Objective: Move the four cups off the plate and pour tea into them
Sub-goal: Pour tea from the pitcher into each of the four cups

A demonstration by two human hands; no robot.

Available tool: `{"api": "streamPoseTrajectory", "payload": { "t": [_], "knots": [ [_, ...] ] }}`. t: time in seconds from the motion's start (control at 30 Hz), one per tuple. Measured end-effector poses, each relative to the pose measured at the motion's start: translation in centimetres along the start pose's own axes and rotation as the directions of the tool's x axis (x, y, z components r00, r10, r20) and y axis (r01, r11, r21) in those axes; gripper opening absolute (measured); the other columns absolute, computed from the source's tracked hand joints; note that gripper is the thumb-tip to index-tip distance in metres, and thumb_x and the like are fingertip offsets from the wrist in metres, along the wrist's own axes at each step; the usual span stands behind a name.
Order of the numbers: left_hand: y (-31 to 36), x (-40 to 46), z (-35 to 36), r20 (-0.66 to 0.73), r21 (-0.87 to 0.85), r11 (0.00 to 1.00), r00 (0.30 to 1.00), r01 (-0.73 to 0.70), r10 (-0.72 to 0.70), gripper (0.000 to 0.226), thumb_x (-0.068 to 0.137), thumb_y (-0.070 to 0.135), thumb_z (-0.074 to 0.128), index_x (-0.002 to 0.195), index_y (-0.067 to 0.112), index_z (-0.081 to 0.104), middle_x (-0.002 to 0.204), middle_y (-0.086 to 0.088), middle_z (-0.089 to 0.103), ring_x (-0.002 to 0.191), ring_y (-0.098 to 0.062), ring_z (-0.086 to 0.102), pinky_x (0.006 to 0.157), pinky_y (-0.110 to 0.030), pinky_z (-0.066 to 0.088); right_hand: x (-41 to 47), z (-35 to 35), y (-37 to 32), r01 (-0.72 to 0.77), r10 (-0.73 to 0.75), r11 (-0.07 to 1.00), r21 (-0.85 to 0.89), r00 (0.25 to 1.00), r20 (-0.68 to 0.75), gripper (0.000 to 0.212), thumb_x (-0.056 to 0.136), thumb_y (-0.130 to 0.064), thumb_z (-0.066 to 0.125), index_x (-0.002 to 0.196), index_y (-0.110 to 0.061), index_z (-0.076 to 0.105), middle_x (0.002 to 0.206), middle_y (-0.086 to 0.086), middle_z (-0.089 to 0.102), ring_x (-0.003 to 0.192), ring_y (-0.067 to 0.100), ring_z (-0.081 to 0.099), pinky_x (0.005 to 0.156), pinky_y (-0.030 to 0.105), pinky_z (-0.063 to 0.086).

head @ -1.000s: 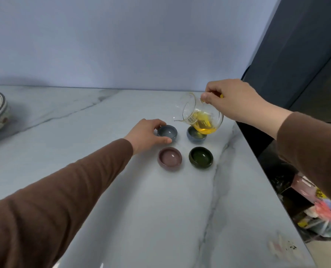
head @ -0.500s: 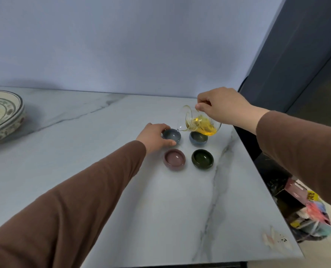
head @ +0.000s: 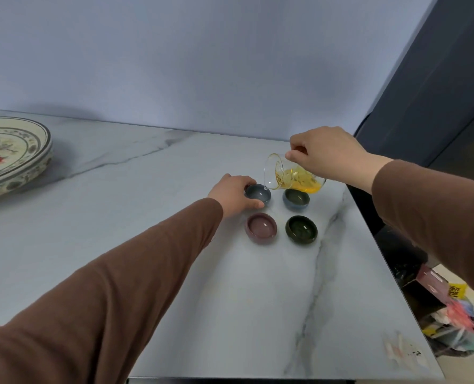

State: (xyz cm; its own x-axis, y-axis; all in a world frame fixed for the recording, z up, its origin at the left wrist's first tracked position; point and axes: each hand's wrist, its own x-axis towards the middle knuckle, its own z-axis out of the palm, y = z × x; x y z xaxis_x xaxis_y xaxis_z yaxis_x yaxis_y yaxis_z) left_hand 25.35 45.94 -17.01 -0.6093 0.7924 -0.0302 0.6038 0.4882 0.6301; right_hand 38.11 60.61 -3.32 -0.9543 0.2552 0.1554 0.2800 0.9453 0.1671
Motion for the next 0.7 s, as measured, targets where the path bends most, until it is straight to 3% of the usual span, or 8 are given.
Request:
{"api": "streamPoseTrajectory", "payload": {
  "t": [0.7],
  "knots": [
    [-0.3, 0.4, 0.2, 0.007, -0.002, 0.999, 0.999, 0.033, -0.033, 0.066, 0.075, 0.054, 0.074, 0.134, 0.031, 0.055, 0.124, -0.006, 0.056, 0.120, -0.023, 0.046, 0.101, -0.040, 0.043, 1.2, -0.3, -1.1, 0.033, -0.035, 0.995, -0.093, 0.999, -0.020, 0.035, 0.096, -0.049, 0.051, 0.076, -0.021, 0.053, 0.063, -0.006, 0.047, 0.068, 0.024, 0.050, 0.051, 0.027, 0.026]
  ]
}}
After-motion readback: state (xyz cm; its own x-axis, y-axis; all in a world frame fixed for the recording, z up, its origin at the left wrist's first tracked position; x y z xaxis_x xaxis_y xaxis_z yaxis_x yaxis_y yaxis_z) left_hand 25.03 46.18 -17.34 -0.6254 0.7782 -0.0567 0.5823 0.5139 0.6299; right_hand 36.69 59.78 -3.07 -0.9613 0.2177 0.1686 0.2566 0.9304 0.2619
